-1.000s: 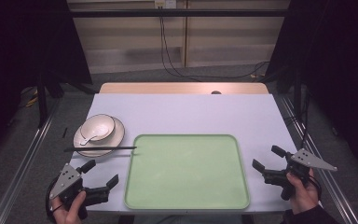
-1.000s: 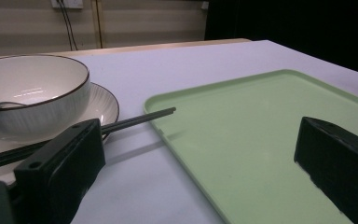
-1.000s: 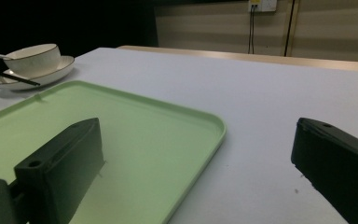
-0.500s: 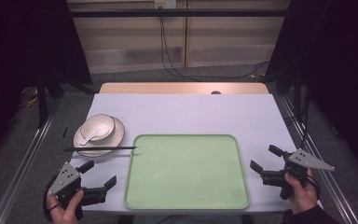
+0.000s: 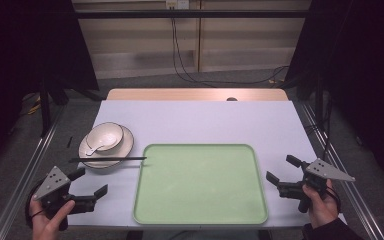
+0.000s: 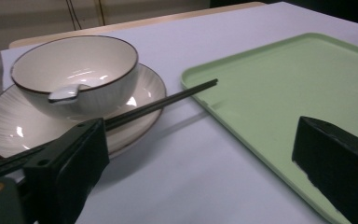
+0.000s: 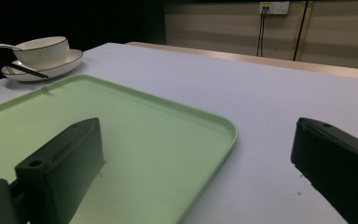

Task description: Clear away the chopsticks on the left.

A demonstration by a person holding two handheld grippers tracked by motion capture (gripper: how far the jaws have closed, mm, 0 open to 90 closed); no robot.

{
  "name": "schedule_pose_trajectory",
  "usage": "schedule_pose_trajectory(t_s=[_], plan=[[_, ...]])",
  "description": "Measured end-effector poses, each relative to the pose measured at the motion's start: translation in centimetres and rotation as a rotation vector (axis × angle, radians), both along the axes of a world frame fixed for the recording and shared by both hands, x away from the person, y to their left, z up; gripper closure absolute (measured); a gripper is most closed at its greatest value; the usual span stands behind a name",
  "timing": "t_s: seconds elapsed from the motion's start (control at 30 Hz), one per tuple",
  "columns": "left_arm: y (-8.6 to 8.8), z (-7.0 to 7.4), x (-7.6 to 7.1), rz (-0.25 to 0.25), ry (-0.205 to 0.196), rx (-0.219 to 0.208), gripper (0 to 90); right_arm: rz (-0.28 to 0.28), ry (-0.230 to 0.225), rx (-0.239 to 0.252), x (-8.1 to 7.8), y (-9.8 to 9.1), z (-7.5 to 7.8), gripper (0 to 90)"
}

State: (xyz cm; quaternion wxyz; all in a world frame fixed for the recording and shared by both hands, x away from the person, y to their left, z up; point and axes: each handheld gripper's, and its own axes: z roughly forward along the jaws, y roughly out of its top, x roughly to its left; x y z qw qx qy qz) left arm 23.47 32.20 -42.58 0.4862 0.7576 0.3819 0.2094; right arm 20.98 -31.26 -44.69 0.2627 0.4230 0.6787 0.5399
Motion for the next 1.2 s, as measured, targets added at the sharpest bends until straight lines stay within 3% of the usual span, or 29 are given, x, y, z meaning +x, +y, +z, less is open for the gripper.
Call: schedule_pose_trajectory(t_s=[0.07, 0.1, 0.13, 0.17, 0.2, 0.23, 0.33, 0.4, 0.47, 0.53, 0.6, 0.7, 0.73, 0.83, 1.03, 1.1, 1.2], plan=[[0.5, 0.1, 0.8, -0.009, 0.011, 0.026, 5.1, -0.005, -0.003, -0.004, 0.0, 0.1, 0.0, 2.0], [0.9, 0.1, 1.2, -0.036, -0.006, 0.074, 5.1, -0.007, 0.000, 0.006, 0.0, 0.2, 0.0, 2.0], [1.2, 0.0, 1.5, -0.054, -0.016, 0.089, 5.1, -0.001, -0.003, 0.001, 0.0, 0.2, 0.0, 1.9], [1.2, 0.0, 1.5, -0.054, -0.016, 0.089, 5.1, -0.001, -0.003, 0.001, 0.0, 0.2, 0.0, 1.9], [1.6, 0.0, 2.1, -0.048, -0.028, 0.133, 5.5, 0.005, -0.003, -0.003, 0.0, 0.3, 0.0, 2.0], [1.9, 0.0, 2.4, -0.051, -0.019, 0.151, 6.3, 0.005, -0.003, -0.003, 0.0, 0.3, 0.0, 2.0], [2.6, 0.0, 3.1, -0.072, -0.005, 0.139, 6.6, 0.011, -0.007, -0.014, 0.0, 0.2, 0.0, 2.0], [3.3, -0.1, 4.2, -0.104, 0.026, 0.186, 7.7, 0.006, -0.007, -0.016, 0.0, 0.2, 0.0, 2.0], [3.8, -0.2, 5.0, -0.074, 0.005, 0.224, 9.0, 0.009, -0.009, -0.014, 0.0, 0.2, 0.0, 2.0], [4.4, -0.3, 5.8, -0.068, 0.028, 0.220, 13.5, 0.012, -0.004, -0.006, 0.0, 0.4, 0.0, 2.0], [4.6, -0.4, 6.2, -0.070, 0.026, 0.215, 22.2, 0.024, -0.004, -0.007, 0.0, 0.4, 0.0, 2.0], [4.7, -0.8, 7.3, -0.110, 0.045, 0.251, 28.4, 0.029, -0.008, -0.011, 0.0, 0.4, 0.0, 1.9], [4.9, -1.1, 7.9, -0.142, 0.057, 0.264, 37.1, 0.025, -0.011, -0.012, 0.1, 0.5, 0.0, 1.9], [4.9, -1.3, 8.5, -0.148, 0.054, 0.279, 45.2, 0.024, -0.007, -0.014, 0.1, 0.4, 0.0, 1.9], [4.1, -1.6, 9.4, -0.187, 0.046, 0.281, 55.0, 0.023, -0.003, -0.010, 0.1, 0.4, 0.0, 2.0], [3.7, -1.6, 9.7, -0.230, 0.056, 0.317, 59.9, 0.024, -0.002, -0.014, 0.1, 0.4, -0.1, 2.0], [3.6, -1.7, 9.7, -0.252, 0.062, 0.321, 63.8, 0.024, -0.004, -0.017, 0.1, 0.4, -0.1, 2.0]])
